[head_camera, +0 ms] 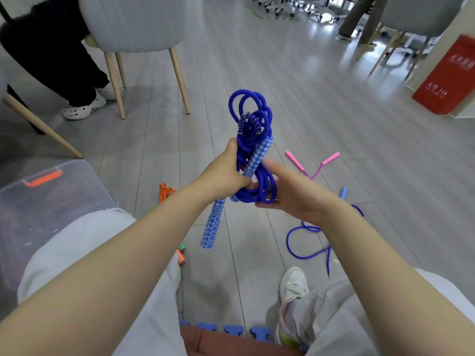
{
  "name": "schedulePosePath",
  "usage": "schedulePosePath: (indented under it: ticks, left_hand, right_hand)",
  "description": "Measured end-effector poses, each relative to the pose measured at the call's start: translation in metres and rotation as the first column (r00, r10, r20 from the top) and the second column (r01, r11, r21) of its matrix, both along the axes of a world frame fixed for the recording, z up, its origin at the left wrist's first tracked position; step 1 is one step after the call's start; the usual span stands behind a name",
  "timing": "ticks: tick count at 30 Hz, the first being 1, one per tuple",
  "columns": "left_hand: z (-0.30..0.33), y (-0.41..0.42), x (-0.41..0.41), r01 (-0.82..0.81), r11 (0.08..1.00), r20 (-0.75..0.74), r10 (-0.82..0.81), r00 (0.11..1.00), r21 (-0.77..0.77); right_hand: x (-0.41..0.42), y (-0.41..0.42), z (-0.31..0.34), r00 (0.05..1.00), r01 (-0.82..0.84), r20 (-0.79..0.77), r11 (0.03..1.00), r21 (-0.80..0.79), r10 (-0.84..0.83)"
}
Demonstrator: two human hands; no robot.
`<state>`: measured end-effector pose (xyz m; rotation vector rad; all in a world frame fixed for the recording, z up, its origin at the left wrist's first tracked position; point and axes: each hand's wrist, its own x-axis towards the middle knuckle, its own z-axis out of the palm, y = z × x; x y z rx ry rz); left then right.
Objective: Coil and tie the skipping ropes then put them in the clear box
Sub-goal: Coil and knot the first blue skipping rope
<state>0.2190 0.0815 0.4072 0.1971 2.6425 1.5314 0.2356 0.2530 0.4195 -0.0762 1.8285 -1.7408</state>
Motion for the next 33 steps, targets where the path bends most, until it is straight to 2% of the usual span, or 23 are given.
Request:
schedulePosePath:
  ticks: [2,4,6,10,15,18,21,22,24,27,28,30,33]
  left_hand:
    - [0.002,-0.004,0.001,0.045,0.997,0.008,-0.044,0.999,-0.069]
    - [0.005,-0.004,0.002,0.119,0.985,0.03,-0.116,0.993,-0.122]
    - [0.006,-0.001,0.006,0.195,0.978,0.112,-0.187,0.976,-0.07]
    - [0.007,0.004,0.009,0.166,0.971,0.217,-0.202,0.955,0.173]
    - [0.012,-0.001,0.007,0.088,0.944,0.293,-0.186,0.938,0.319]
    - [0.012,-0.005,0.001,0.014,0.874,0.3,-0.182,0.936,0.486]
    - [0.008,-0.002,-0.001,-0.085,0.888,0.233,-0.026,0.972,0.453]
    - [0.007,0.002,0.0,-0.128,0.87,0.199,0.034,0.979,0.477]
    - [0.008,0.006,0.0,-0.222,0.758,0.2,0.123,0.972,0.613]
    - [0.017,-0.004,-0.008,-0.293,0.531,0.278,0.11,0.954,0.795]
    - [0.019,-0.009,-0.011,-0.311,0.483,0.302,0.099,0.948,0.818]
    - [0.016,-0.019,-0.015,-0.368,0.441,0.357,0.111,0.927,0.819]
    - [0.013,-0.025,-0.017,-0.455,0.408,0.396,0.224,0.891,0.792]
  right_hand:
    - [-0.001,0.006,0.004,0.996,0.012,0.095,0.995,-0.096,-0.003]
    - [-0.002,0.006,0.005,0.983,0.085,0.174,0.99,-0.109,-0.065]
    - [-0.003,0.004,0.001,0.974,0.143,0.191,0.985,-0.094,-0.123]
    - [-0.003,0.0,-0.011,0.988,0.146,0.071,0.985,-0.089,-0.14]
    - [-0.004,-0.004,-0.009,0.987,0.161,0.007,0.982,-0.097,-0.161]
    - [0.002,-0.01,-0.007,0.991,0.124,-0.061,0.992,0.022,-0.122]
    - [0.013,-0.021,-0.011,0.962,0.113,-0.266,0.972,0.207,-0.055]
    - [0.016,-0.023,-0.014,0.954,0.114,-0.293,0.975,0.189,-0.055]
    - [0.018,-0.026,-0.02,0.971,0.042,-0.238,0.998,0.038,-0.032]
    - [0.019,-0.025,-0.029,0.995,-0.059,-0.087,0.974,-0.217,0.041]
    - [0.018,-0.024,-0.028,0.997,-0.056,-0.06,0.962,-0.269,0.042]
    - [0.016,-0.022,-0.026,0.997,-0.013,-0.076,0.971,-0.238,-0.006]
    - [0.014,-0.02,-0.023,0.977,0.104,-0.182,0.994,-0.044,-0.11]
